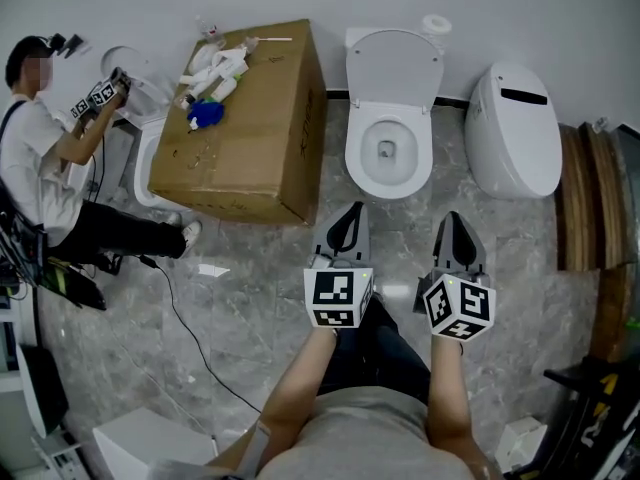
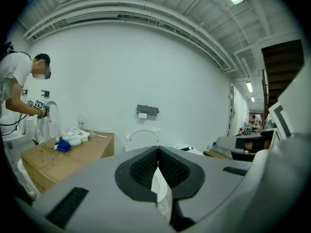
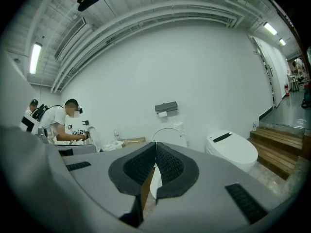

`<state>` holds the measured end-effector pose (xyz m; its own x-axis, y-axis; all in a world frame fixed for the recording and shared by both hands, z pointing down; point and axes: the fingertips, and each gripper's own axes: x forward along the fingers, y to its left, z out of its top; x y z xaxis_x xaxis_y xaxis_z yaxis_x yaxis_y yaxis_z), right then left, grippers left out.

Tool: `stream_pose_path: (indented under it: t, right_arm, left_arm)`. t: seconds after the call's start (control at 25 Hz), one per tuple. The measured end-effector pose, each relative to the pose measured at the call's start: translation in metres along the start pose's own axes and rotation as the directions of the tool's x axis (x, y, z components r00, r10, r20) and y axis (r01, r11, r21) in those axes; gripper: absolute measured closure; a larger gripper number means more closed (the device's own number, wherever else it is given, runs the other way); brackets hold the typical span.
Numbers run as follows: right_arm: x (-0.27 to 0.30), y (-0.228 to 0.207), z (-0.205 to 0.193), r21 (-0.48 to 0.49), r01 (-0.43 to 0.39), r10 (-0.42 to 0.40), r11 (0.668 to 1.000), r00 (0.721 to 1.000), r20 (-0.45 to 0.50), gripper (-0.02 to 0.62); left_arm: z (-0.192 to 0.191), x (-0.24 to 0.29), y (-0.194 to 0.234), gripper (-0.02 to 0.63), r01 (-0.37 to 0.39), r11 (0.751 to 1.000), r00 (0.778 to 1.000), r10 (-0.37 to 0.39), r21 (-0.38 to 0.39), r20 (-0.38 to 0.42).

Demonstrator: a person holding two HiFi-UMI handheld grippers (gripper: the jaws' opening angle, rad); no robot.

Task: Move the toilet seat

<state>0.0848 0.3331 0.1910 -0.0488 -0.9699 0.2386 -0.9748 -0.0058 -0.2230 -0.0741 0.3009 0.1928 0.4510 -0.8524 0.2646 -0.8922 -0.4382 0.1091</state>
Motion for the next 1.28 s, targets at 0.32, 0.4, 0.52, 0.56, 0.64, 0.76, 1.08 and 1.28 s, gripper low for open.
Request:
stream_pose_path:
  t: [0.32, 0.4, 0.52, 0.56, 0.64, 0.76, 1.08, 1.28]
  right_arm:
    - [0.047, -0.012, 0.000, 0.020, -0.013, 0.014, 1.000, 0.999, -0.034, 0.578]
    - [0.059, -0.012, -0.002, 0.021, -0.012, 0.013, 1.000, 0.999, -0.042, 0.578]
    - [0.079, -0.013, -0.003, 0.020, -0.010, 0.011, 1.000, 0.998, -0.056, 0.578]
    - [0.086, -0.014, -0.003, 0.020, -0.007, 0.008, 1.000, 0.998, -0.059, 0.578]
    - [0.102, -0.017, -0.002, 0.020, 0.001, 0.001, 1.000, 0.998, -0.065, 0.579]
    - [0.128, -0.022, 0.000, 0.017, 0.012, -0.011, 1.000, 0.997, -0.076, 0.580]
    - [0.197, -0.029, 0.008, 0.012, 0.040, -0.038, 0.999, 0.994, -0.106, 0.578]
    - [0.240, -0.034, 0.006, 0.005, 0.056, -0.055, 0.998, 0.989, -0.139, 0.579]
  left_arm:
    - [-0.002, 0.040, 0.019, 0.591, -0.033, 0.999, 0.999, 0.033, -0.009, -0.034]
    - [-0.003, 0.051, 0.027, 0.591, -0.039, 0.999, 0.998, 0.038, -0.013, -0.041]
    - [-0.004, 0.071, 0.038, 0.591, -0.041, 0.999, 0.998, 0.039, -0.023, -0.055]
    - [-0.004, 0.078, 0.040, 0.591, -0.038, 0.999, 0.998, 0.036, -0.024, -0.058]
    - [-0.003, 0.095, 0.046, 0.591, -0.029, 0.999, 0.998, 0.027, -0.026, -0.062]
    - [-0.002, 0.122, 0.056, 0.591, -0.024, 0.999, 0.997, 0.022, -0.034, -0.075]
    - [0.004, 0.187, 0.095, 0.591, -0.031, 0.998, 0.993, 0.024, -0.060, -0.119]
    - [0.004, 0.227, 0.116, 0.591, -0.026, 0.997, 0.989, 0.014, -0.079, -0.148]
